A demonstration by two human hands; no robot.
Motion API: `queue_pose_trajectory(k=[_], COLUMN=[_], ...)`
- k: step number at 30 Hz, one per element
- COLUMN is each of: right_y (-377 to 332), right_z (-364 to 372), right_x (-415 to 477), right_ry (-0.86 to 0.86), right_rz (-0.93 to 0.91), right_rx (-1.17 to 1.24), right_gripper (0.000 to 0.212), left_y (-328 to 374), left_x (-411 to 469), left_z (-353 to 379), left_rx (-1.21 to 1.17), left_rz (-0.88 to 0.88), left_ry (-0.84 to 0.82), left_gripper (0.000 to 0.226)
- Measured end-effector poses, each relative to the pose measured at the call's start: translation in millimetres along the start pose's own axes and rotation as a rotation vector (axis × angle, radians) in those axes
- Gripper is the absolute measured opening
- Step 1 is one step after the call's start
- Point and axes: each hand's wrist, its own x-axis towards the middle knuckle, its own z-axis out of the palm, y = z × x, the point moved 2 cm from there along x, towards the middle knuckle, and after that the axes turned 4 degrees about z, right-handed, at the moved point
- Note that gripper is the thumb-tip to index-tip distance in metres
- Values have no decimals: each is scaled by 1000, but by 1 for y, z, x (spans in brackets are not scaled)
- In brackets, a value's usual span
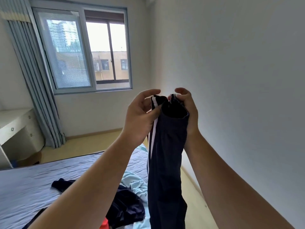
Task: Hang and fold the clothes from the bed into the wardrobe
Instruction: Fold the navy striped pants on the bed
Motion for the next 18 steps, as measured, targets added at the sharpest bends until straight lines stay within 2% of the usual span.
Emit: queue_pose_trajectory(k=[3, 6, 11, 13, 16, 18], right_y=[1, 4, 8, 11, 13, 5], right_z=[3, 7, 1, -2, -6, -12], right_x=[-4, -6, -8, -8, -7, -5], right_ry=[-79, -126, -75, -66, 0, 96], right_rz=[-10, 21, 35, 68, 59, -49], right_rx=[34, 12, -118, -130, -395, -628], right_gripper=[26, 42, 57, 57, 57, 48], left_y=[0, -9, -23, -27, -34, -38], left_x=[-2, -5, -10, -11, -13, -12], left_z=[1, -4, -7, -8, -14, -22], left_rx=[149, 325, 424, 439, 484, 555], left_rz=[28, -6, -17, -58, -170, -198], left_ry=[22, 23, -104, -135, -157, -128], left_gripper=[37, 44, 48, 40, 32, 22])
